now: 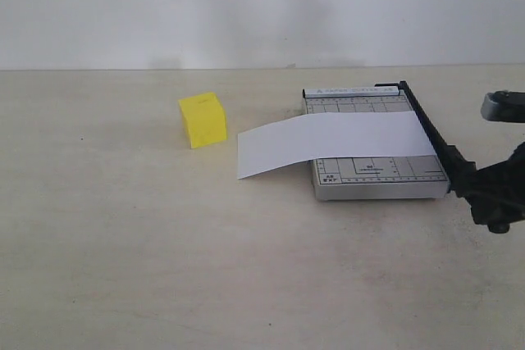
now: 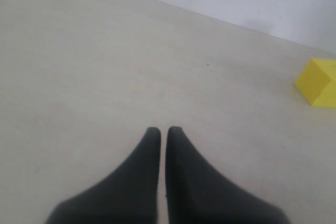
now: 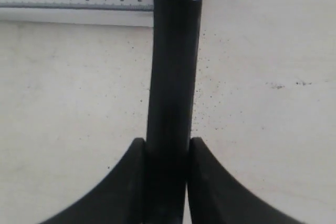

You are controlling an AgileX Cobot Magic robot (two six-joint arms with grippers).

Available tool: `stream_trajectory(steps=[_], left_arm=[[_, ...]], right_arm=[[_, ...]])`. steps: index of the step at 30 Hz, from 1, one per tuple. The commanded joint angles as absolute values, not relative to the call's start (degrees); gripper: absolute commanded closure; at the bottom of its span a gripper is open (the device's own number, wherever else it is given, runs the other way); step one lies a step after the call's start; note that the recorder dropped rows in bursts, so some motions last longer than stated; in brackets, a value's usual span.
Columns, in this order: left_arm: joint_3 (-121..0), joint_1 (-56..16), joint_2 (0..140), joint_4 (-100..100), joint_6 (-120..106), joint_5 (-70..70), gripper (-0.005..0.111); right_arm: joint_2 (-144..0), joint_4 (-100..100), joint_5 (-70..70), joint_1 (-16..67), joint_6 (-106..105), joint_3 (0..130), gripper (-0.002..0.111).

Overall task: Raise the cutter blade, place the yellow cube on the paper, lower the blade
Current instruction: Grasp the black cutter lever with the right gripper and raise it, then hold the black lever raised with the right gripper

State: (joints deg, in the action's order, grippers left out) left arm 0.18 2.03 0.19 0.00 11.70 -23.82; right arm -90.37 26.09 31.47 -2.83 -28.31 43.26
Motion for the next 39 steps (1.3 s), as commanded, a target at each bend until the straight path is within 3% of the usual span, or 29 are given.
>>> stream_trajectory(steps=[1, 23, 31, 33, 35, 37, 39], left_arm=[[0.0, 2.0, 0.0, 0.0, 12.0, -23.5, 0.102], [0.0, 2.0, 0.0, 0.0, 12.0, -23.5, 0.102], [0.0, 2.0, 0.0, 0.0, 12.0, -23.5, 0.102], [0.0, 2.0, 0.0, 0.0, 12.0, -23.5, 0.102], [0.0, 2.0, 0.0, 0.0, 12.0, -23.5, 0.102], [0.0, 2.0, 0.0, 0.0, 12.0, -23.5, 0.102], [0.0, 2.0, 0.0, 0.0, 12.0, -23.5, 0.102]], right_arm=[[-87.0, 28.0, 29.2, -2.8, -29.1, 46.6, 0.108], [-77.3, 29.0, 1.2, -2.8, -30.6, 46.6, 0.108], [-77.3, 29.0, 4.6, -2.8, -30.6, 46.6, 0.108], [-77.3, 29.0, 5.9, -2.8, -30.9, 46.6, 0.101], [-77.3, 29.0, 6.1, -2.8, -31.1, 46.6, 0.084], [-77.3, 29.0, 6.8, -2.8, -31.1, 46.6, 0.074], [-77.2, 29.0, 7.6, -2.8, -31.1, 46.6, 0.075]])
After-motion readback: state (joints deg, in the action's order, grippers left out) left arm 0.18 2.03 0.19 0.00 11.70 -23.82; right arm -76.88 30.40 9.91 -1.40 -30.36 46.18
